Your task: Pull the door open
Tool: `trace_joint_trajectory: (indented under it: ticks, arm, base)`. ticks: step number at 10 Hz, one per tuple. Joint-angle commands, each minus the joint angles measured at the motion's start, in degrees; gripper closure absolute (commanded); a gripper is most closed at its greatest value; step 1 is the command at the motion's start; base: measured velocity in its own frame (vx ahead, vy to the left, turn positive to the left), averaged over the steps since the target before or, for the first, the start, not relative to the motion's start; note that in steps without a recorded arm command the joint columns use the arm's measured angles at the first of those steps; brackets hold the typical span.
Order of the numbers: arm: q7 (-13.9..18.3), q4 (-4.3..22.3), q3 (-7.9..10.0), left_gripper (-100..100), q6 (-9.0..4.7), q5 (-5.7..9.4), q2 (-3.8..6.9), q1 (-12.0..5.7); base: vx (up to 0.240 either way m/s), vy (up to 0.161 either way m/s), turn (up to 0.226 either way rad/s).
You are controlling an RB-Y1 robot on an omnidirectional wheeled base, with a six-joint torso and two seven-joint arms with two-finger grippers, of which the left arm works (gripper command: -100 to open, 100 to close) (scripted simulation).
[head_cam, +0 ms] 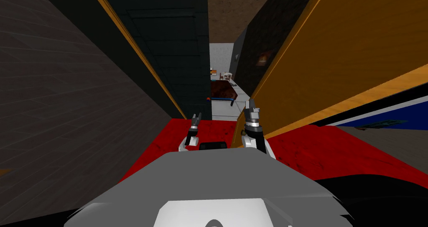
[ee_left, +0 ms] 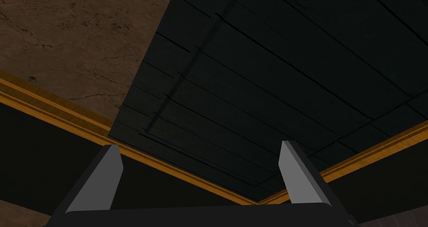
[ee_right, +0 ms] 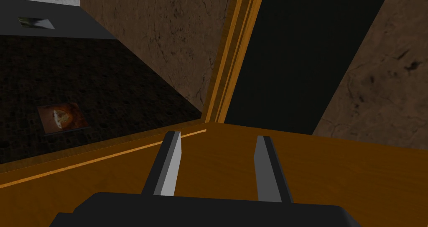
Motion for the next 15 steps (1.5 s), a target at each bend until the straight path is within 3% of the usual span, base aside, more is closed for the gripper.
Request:
trace_joint_trajectory:
  ticks: [1,15]
  arm:
    - [-2.39,1.78,-0.37,-100,0.10,0.03,-0.07,-0.65]
    - [-19.88,20.50,-2.96,-100,-1.62,0.20,-2.62,-8.13]
  base:
    - [0.099,0.001,-0.006]
    - [0.099,0.002,0.017]
